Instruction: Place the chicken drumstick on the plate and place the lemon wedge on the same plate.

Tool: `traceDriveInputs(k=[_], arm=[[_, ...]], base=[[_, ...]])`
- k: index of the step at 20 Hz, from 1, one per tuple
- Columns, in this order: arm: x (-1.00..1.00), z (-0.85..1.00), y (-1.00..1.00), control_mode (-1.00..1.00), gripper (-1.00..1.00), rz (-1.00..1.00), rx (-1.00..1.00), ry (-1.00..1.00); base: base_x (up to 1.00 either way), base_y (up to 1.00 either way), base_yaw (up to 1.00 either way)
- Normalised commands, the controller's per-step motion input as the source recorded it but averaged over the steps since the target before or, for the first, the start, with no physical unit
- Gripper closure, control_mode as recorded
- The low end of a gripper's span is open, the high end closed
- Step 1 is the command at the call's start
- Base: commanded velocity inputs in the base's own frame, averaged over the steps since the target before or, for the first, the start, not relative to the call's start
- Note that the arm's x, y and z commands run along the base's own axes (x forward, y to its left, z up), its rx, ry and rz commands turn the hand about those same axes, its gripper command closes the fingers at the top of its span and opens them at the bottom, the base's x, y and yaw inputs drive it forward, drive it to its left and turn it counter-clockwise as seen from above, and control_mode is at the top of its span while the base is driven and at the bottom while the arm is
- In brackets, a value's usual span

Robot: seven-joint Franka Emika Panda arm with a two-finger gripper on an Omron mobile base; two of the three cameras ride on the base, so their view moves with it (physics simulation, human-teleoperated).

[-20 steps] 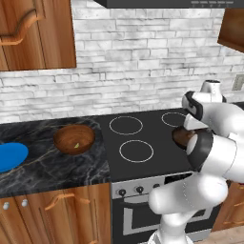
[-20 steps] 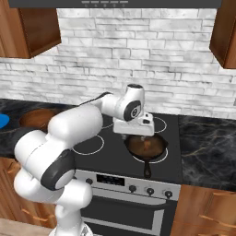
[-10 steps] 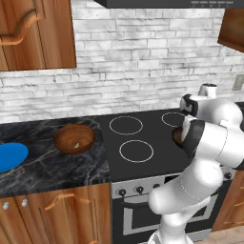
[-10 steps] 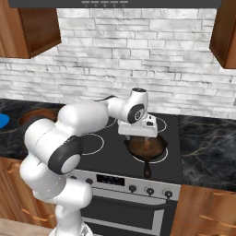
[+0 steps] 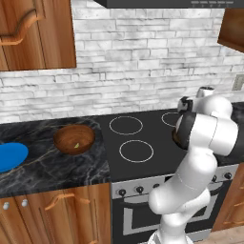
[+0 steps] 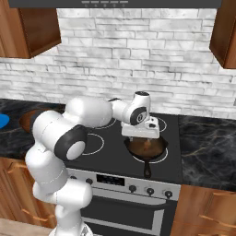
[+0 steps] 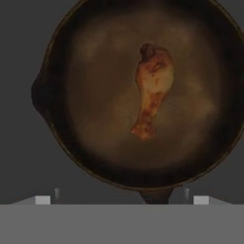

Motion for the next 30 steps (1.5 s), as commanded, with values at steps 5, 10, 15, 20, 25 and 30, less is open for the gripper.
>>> traceDriveInputs(k=[5,10,15,20,25,30], arm=[[0.26,-0.21,-0.01,-1.00,-1.00,0.00,0.00,0.00],[0.21,-0.22,-0.10,-1.00,-1.00,0.00,0.00,0.00],[0.20,-0.21,-0.12,-1.00,-1.00,0.00,0.00,0.00],[0.20,-0.18,-0.09,-1.00,-1.00,0.00,0.00,0.00],[0.23,-0.18,-0.08,-1.00,-1.00,0.00,0.00,0.02],[0.24,-0.19,-0.04,-1.00,-1.00,0.00,0.00,0.05]], base=[[0.00,0.00,0.00],[0.00,0.00,0.00],[0.00,0.00,0.00],[0.00,0.00,0.00],[0.00,0.00,0.00],[0.00,0.00,0.00]])
